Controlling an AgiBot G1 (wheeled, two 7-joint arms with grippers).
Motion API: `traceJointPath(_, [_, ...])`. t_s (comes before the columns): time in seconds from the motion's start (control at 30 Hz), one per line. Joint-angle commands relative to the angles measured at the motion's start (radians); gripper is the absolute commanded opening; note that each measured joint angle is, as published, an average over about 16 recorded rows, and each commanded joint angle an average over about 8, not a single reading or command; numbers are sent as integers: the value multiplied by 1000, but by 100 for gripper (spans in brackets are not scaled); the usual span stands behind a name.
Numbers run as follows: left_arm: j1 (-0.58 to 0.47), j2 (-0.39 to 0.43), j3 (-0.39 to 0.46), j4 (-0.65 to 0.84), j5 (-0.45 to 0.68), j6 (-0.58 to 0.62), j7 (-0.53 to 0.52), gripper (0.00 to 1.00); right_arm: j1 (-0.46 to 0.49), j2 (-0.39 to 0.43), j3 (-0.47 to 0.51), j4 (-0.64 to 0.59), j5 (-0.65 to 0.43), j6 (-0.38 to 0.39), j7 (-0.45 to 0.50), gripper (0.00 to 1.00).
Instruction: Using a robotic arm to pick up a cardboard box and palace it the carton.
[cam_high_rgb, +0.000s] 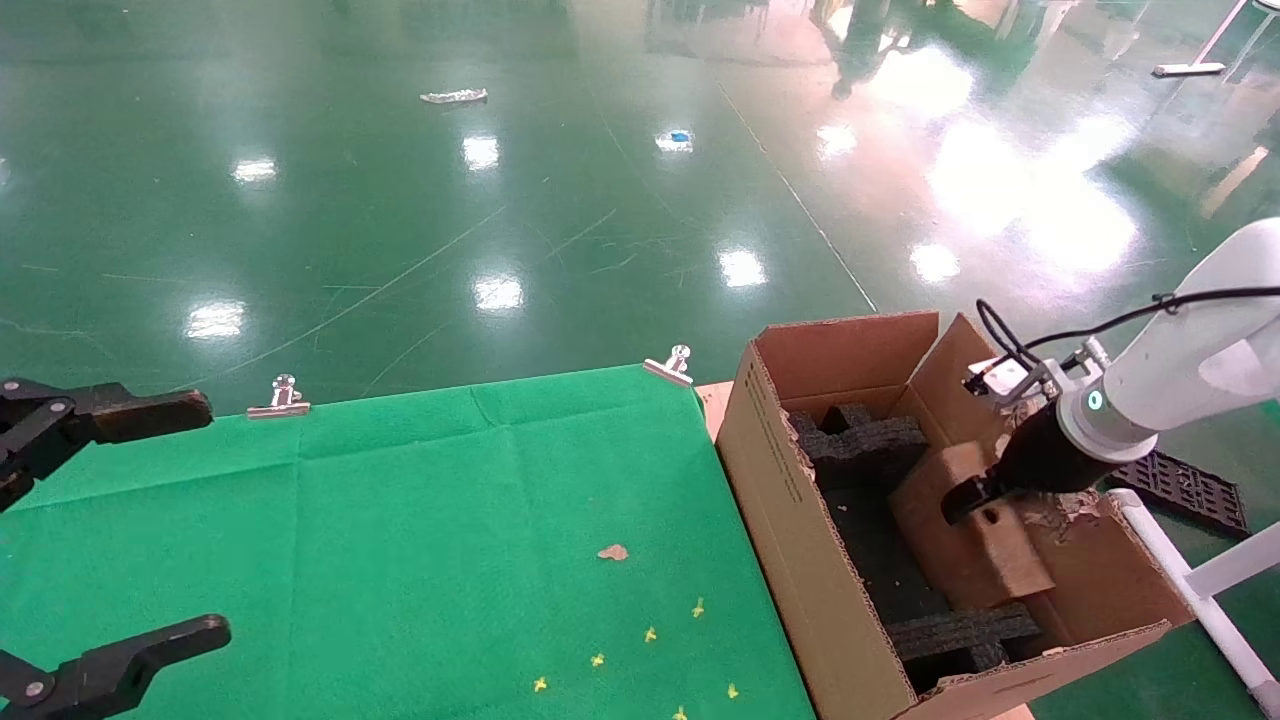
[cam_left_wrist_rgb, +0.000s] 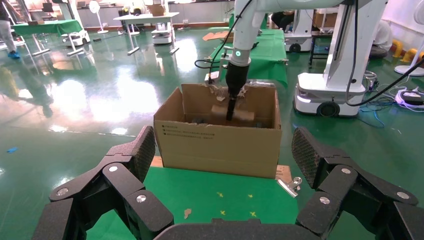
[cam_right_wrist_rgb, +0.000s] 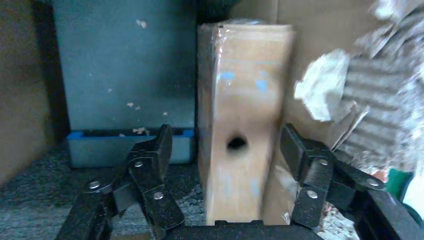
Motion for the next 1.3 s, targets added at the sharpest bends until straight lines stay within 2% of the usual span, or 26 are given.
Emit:
traceJointPath(0.03, [0,0,0,0,0,0,0,100,9,0,2,-4,2,-6,-7,100])
traceJointPath(0.2, [0,0,0,0,0,0,0,100,95,22,22,9,23,-43,-50,100])
traceJointPath(0.33, [0,0,1,0,0,0,0,100,199,51,45,41,46,-77,-102,100])
traceJointPath(0.53, [0,0,1,0,-1,0,0,100,365,104,78,127,64,-109,-171,100])
traceJointPath(0.67, [0,0,1,0,-1,0,1,100,424,150,100,204,82,-102,-191,100])
traceJointPath(0.97, [0,-1,1,0,-1,-1,1,100,444,203,133,301,104,-69,-179,100])
traceJointPath(1.3, [-1,-1,2,1,-1,-1,1,100,280,209,304,414,186,-107,-262,100])
